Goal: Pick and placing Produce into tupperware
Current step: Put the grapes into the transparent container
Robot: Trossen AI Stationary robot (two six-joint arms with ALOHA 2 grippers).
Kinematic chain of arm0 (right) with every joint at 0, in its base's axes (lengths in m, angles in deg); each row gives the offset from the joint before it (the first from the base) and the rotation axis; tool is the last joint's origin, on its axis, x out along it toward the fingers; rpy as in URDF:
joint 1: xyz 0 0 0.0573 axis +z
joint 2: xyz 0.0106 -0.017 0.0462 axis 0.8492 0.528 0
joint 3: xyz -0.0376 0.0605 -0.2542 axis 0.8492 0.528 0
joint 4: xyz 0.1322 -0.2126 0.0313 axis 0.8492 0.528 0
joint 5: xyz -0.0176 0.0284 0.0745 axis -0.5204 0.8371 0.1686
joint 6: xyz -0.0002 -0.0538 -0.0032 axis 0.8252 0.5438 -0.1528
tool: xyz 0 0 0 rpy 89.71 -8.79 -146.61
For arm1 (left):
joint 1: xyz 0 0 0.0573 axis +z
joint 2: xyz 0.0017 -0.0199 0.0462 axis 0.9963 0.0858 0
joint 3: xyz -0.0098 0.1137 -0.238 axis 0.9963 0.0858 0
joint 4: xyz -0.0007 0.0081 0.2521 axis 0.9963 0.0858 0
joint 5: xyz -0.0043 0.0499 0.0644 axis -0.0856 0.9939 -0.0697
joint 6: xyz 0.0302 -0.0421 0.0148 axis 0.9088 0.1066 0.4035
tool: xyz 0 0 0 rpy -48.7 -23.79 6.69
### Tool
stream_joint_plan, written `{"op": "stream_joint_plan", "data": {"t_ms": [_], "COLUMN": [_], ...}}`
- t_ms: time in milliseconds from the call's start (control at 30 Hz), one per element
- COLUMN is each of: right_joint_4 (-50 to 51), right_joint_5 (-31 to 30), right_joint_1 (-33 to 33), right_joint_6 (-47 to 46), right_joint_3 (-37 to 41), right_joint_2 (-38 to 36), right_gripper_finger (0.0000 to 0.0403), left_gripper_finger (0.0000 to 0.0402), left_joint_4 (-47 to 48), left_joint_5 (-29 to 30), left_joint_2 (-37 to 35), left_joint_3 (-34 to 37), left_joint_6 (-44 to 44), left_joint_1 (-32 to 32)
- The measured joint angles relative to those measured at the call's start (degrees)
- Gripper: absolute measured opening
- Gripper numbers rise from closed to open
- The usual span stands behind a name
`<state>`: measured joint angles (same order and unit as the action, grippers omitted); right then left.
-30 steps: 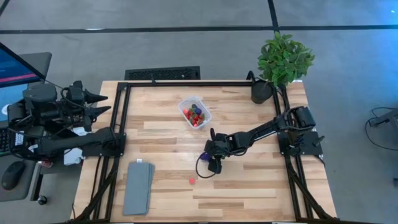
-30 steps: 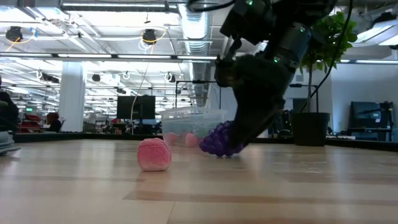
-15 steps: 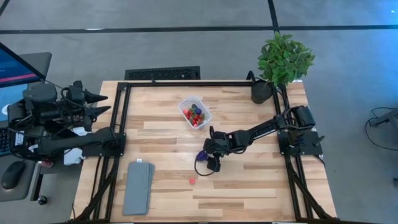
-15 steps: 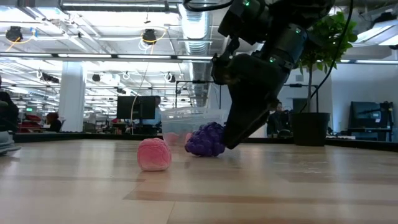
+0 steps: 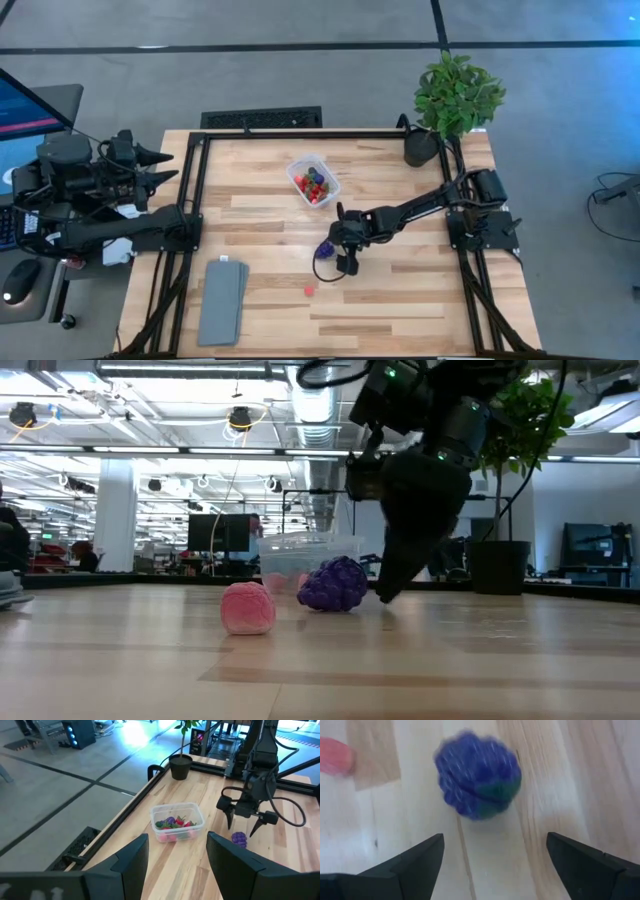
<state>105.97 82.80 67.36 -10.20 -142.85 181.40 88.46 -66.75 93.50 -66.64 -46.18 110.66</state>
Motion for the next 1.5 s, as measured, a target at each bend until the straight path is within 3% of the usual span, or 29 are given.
{"op": "stream_joint_plan", "data": {"t_ms": [667,1500], "right_joint_4": [4.5,1.48], "right_joint_5": [-0.5,0.8], "right_joint_1": [-0.66,-1.1], "right_joint_6": [20.93,32.25], "right_joint_3": [-8.16,-8.24], "right_joint_2": [0.0,0.07], "right_gripper_finger": [0.0378,0.0378], "left_gripper_finger": [0.019,0.019], "left_joint_4": [0.02,0.02], "left_joint_5": [-0.02,1.01], "left_joint_2": [0.0,0.0], "left_joint_3": [0.0,0.01], "left_joint_6": [-2.14,-2.6], "left_joint_1": [0.0,0.0]}}
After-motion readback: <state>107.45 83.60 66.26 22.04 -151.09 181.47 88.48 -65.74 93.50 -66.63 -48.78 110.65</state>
